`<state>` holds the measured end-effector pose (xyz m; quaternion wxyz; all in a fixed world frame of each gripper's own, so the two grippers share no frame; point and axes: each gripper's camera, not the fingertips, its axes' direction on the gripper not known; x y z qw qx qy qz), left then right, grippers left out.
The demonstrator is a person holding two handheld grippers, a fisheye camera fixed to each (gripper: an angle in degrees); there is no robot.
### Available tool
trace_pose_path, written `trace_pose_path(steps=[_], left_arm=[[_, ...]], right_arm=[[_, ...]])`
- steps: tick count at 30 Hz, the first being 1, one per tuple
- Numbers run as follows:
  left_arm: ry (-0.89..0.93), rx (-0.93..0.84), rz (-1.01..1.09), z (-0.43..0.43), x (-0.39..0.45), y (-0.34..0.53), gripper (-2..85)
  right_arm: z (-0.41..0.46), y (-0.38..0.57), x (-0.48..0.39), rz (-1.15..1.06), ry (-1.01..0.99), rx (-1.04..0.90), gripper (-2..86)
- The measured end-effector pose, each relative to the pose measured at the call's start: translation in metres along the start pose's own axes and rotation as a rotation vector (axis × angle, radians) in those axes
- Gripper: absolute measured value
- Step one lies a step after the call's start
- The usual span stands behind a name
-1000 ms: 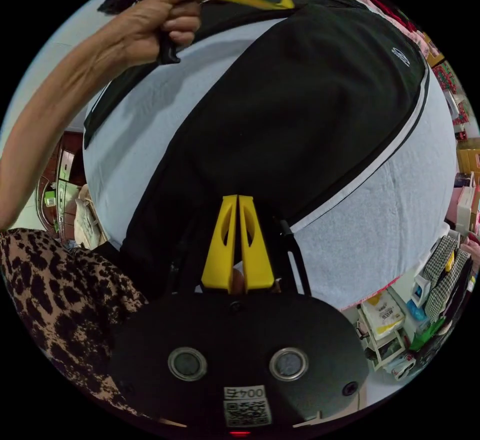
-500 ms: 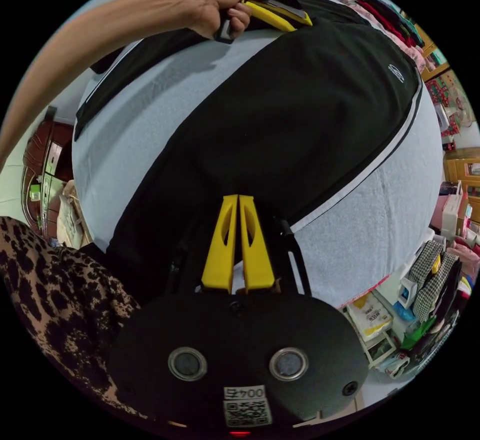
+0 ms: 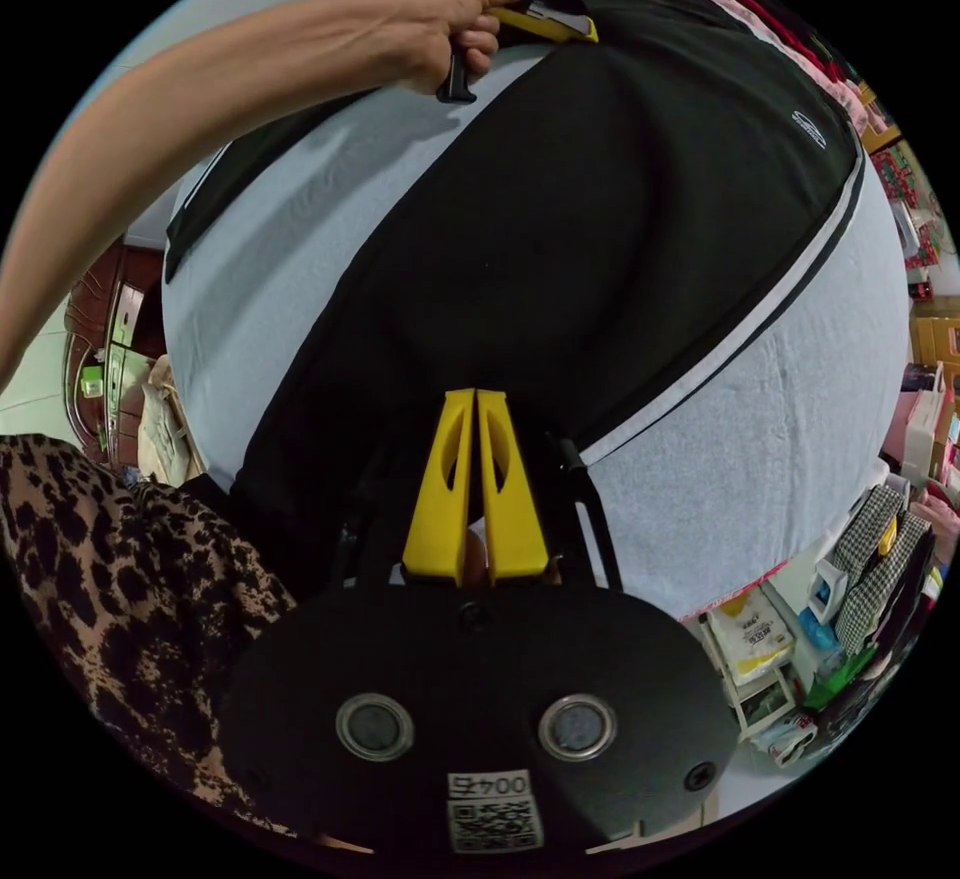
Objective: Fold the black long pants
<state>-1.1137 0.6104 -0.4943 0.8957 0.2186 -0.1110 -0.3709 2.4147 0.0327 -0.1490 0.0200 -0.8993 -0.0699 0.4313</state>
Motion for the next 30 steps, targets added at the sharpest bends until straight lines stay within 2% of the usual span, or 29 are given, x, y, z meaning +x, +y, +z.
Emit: trace_pose_path(steps=[4, 7, 16, 17, 19, 20, 26, 30], left_arm=[[0.164, -0.033, -0.035, -0.009, -0.013, 0.004, 4.8], [0.211, -0.067, -0.011, -0.024, -0.018, 0.022, 6.6], [0.246, -0.124, -0.027, -0.036, -0.014, 0.096, 4.4], [0.223, -0.132, -0.016, -0.037, -0.012, 0.097, 3.7], [0.04, -0.14, 0.085, -0.044, 0.003, 0.095, 2.7], [0.02, -0.146, 0.112, -0.045, 0.005, 0.094, 2.5], [0.138, -0.153, 0.061, -0.059, -0.002, 0.107, 3.9], [0.218, -0.197, 0.052, -0.082, 0.002, 0.157, 6.5]], right_arm=[[0.0, 0.009, -0.003, -0.005, 0.023, 0.039, -0.7], [0.001, 0.012, -0.008, 0.0, 0.055, 0.04, -0.6], [0.003, 0.021, -0.007, 0.027, 0.031, 0.027, -0.6], [0.003, 0.021, -0.007, 0.029, 0.025, 0.026, -0.6], [0.004, 0.024, -0.005, 0.032, 0.007, 0.022, -0.7], [0.004, 0.025, -0.005, 0.033, 0.003, 0.024, -0.8], [0.008, 0.042, -0.013, 0.051, 0.017, 0.076, -0.7], [0.013, 0.053, -0.032, 0.035, 0.108, 0.111, -0.6]])
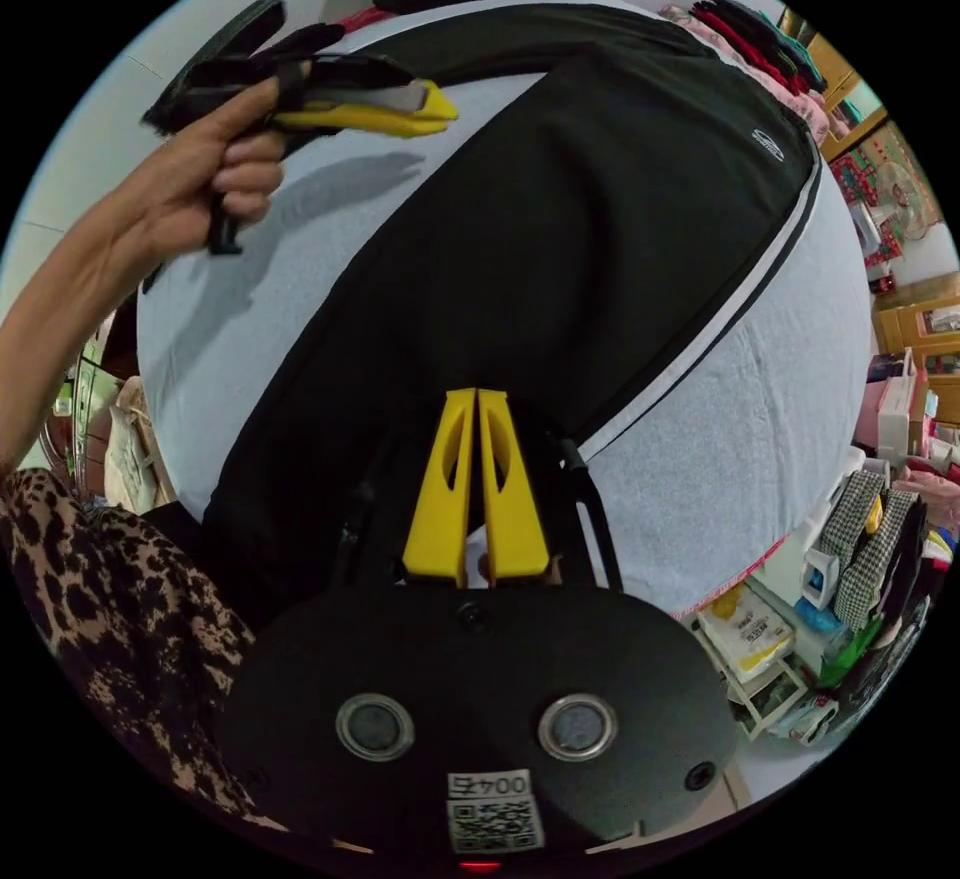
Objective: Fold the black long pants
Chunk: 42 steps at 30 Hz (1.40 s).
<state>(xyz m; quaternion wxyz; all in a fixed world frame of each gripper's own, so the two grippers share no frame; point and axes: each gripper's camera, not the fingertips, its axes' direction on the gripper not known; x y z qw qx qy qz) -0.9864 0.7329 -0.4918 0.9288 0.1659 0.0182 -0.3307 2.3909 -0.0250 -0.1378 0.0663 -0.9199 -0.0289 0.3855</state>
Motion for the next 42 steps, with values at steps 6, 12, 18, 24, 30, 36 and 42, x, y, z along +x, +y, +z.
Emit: trace_pose_path(steps=[6, 12, 18, 24, 30, 36, 42], left_arm=[[-0.039, -0.105, 0.051, 0.012, 0.031, 0.084, 7.9], [-0.15, -0.088, 0.119, 0.014, 0.062, 0.119, 8.3], [-0.214, -0.109, 0.151, 0.016, 0.078, 0.141, 8.4], [-0.227, -0.143, 0.154, 0.023, 0.087, 0.154, 8.1], [-0.275, -0.162, 0.178, 0.028, 0.101, 0.164, 4.2], [-0.294, -0.17, 0.18, 0.028, 0.112, 0.171, 1.9], [-0.285, -0.163, 0.155, 0.019, 0.11, 0.181, 1.3]], right_arm=[[0.003, 0.004, -0.013, 0.015, 0.027, -0.043, -0.5], [0.005, 0.014, -0.021, 0.074, 0.024, -0.045, -0.6], [0.006, 0.029, -0.013, 0.135, -0.088, -0.044, -0.7], [-0.02, 0.062, 0.028, 0.306, -0.118, 0.138, -0.4], [-0.01, 0.063, 0.047, 0.351, -0.065, 0.106, -0.3], [-0.009, 0.051, 0.026, 0.233, -0.027, 0.154, 3.8], [0.007, 0.054, 0.021, 0.141, 0.019, 0.093, 6.6]])
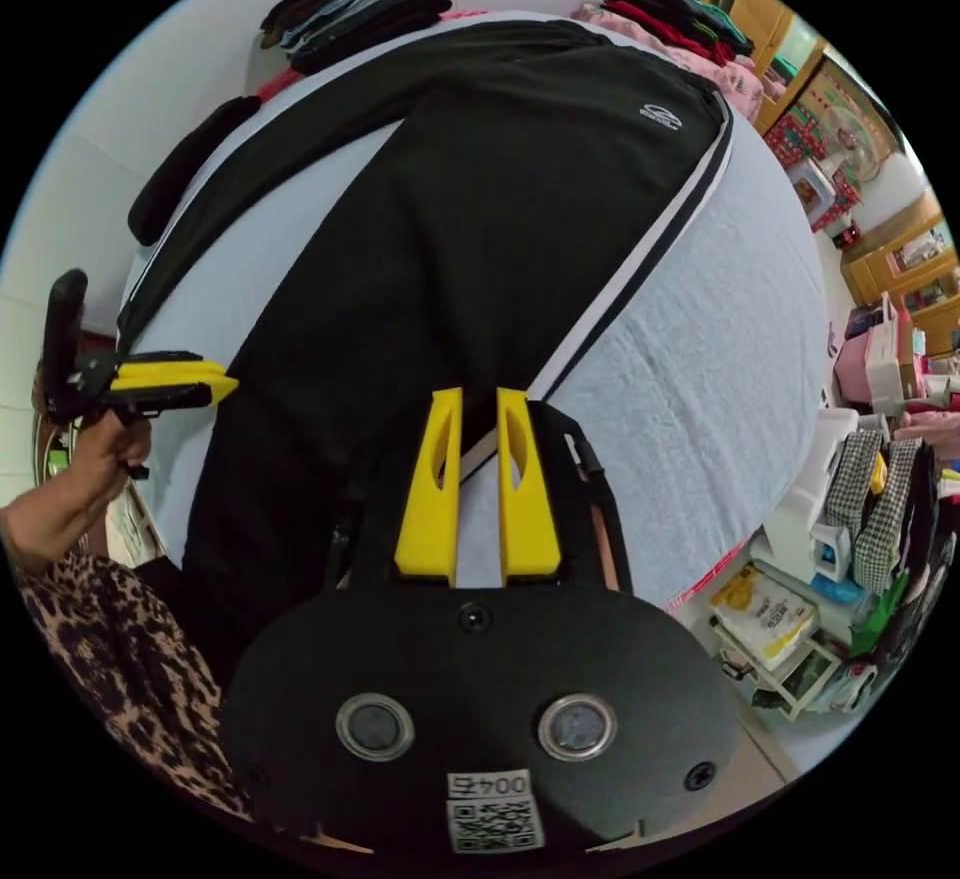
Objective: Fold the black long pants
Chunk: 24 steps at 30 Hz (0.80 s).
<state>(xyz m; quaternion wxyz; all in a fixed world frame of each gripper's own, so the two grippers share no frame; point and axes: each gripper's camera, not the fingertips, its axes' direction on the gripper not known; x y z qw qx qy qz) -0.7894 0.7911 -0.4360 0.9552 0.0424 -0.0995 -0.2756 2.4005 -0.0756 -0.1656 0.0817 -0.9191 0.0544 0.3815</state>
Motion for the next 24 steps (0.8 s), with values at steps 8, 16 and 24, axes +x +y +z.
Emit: trace_pose_path(steps=[8, 16, 24], left_arm=[[0.059, 0.019, -0.028, -0.009, -0.001, 0.014, 1.5], [-0.013, 0.093, 0.072, -0.033, 0.038, 0.013, 1.4], [-0.113, 0.025, 0.094, -0.011, 0.043, 0.017, 0.4]], right_arm=[[-0.01, 0.012, -0.004, -0.037, -0.035, -0.01, 11.3], [-0.01, 0.055, -0.086, -0.147, -0.105, -0.087, -0.1], [0.01, 0.063, -0.114, -0.177, -0.075, -0.166, 0.3]])
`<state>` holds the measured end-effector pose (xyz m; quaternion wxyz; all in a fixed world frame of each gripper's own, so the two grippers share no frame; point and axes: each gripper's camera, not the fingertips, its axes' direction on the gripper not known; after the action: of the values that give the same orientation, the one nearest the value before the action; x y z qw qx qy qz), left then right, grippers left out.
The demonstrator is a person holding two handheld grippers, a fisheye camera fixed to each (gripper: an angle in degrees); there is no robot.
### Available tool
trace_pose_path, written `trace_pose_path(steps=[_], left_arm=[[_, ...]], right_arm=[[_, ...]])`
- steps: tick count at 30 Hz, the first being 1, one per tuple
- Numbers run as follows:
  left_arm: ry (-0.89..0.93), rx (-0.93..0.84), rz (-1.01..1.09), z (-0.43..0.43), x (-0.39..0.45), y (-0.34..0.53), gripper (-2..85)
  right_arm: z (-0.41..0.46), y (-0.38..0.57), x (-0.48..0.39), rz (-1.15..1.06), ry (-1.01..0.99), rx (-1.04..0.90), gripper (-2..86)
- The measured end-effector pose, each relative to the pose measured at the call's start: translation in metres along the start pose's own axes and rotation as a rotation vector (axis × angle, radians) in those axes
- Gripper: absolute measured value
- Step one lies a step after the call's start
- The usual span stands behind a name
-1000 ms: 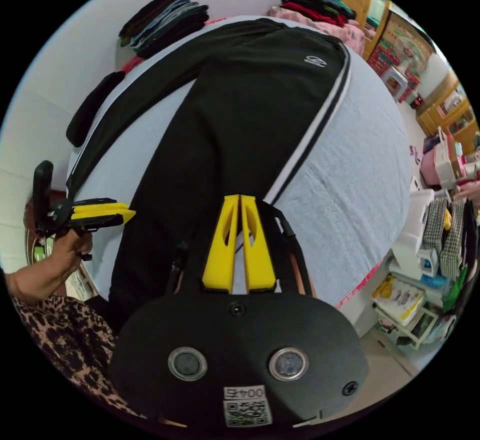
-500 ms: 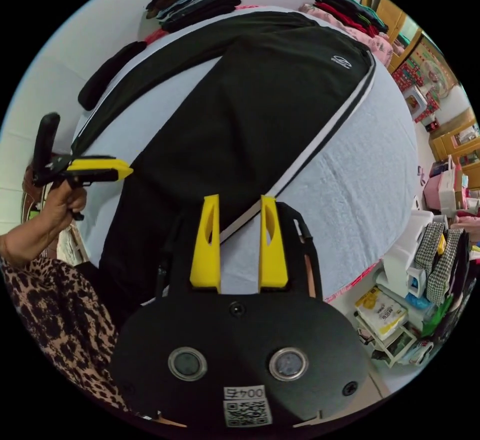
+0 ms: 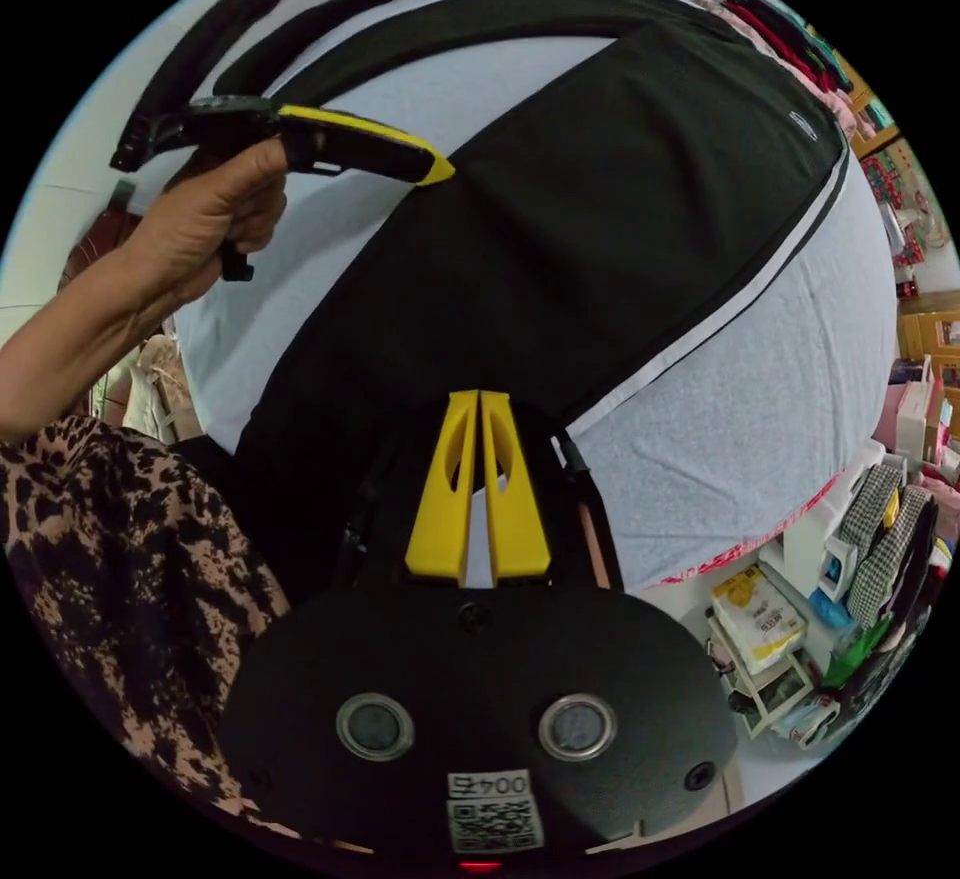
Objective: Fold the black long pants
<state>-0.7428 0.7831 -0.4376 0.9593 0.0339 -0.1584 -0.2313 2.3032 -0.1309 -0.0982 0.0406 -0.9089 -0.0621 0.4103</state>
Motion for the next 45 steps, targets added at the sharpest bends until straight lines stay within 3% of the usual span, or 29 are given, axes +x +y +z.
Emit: trace_pose_path(steps=[5, 9, 13, 20, 23, 29, 32, 35, 40, 45], left_arm=[[0.058, 0.013, -0.063, -0.01, -0.017, 0.016, 0.2], [0.068, 0.085, 0.001, -0.03, -0.001, 0.018, 0.3], [0.012, -0.029, 0.088, -0.004, 0.017, 0.011, 0.5], [0.009, 0.056, 0.151, -0.031, 0.035, 0.023, 1.5], [-0.013, -0.027, 0.197, -0.011, 0.046, 0.033, 1.5], [0.022, -0.028, 0.17, -0.024, 0.038, 0.045, 0.7], [0.016, 0.02, 0.125, -0.054, 0.021, 0.071, 0.4], [-0.015, 0.071, 0.011, -0.089, -0.019, 0.115, 0.4], [-0.156, 0.206, -0.346, -0.166, -0.129, 0.232, 0.4], [-0.302, 0.18, -0.471, -0.186, -0.192, 0.295, 0.4]], right_arm=[[-0.004, 0.0, 0.006, 0.019, -0.045, -0.002, 6.1], [0.0, 0.002, -0.01, -0.013, -0.004, -0.024, 8.2], [0.003, 0.003, -0.026, -0.032, 0.102, 0.008, 8.3], [-0.02, -0.026, 0.012, 0.011, 0.111, 0.047, 10.8], [-0.011, -0.046, 0.034, 0.028, 0.084, -0.017, 10.1], [-0.025, -0.058, 0.029, -0.005, 0.01, -0.015, 7.6], [-0.028, -0.062, 0.016, -0.049, -0.063, -0.023, 3.4], [-0.007, -0.071, 0.004, -0.09, -0.057, -0.149, 0.7], [-0.008, -0.082, 0.008, -0.078, -0.057, -0.16, -0.6], [-0.009, -0.091, 0.011, -0.098, -0.057, -0.192, -0.6]])
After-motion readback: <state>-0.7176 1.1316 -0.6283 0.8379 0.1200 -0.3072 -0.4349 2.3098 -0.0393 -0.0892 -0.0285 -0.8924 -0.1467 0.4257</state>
